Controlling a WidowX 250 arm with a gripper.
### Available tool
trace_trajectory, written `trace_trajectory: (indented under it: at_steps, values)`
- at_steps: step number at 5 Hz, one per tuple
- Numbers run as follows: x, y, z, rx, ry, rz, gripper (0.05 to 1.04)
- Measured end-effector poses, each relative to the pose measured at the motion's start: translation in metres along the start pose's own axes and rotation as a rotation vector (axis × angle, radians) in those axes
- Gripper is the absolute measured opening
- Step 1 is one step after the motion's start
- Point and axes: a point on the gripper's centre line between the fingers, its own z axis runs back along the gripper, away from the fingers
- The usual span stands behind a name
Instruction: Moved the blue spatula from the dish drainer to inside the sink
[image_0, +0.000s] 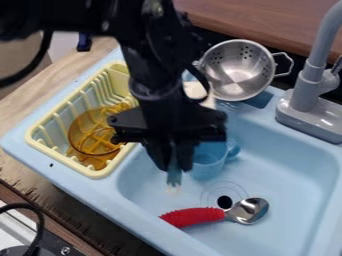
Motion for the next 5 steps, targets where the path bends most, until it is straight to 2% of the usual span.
trace_trajectory:
  at_steps: [1,2,3,4,5]
  values:
    - [-0.019,-0.019,-0.006,-0.034,0.085,-0.212,0.223]
    - [-0.030,-0.037,-0.009,-0.070,0.100,-0.342,0.223]
    - [-0.035,-0.060,-0.022,-0.052,0.105,-0.444,0.223]
    - [-0.042,-0.073,-0.036,-0.057,0.114,-0.545,0.223]
    - [-0.043,-0.079,-0.045,-0.059,0.096,-0.566,0.223]
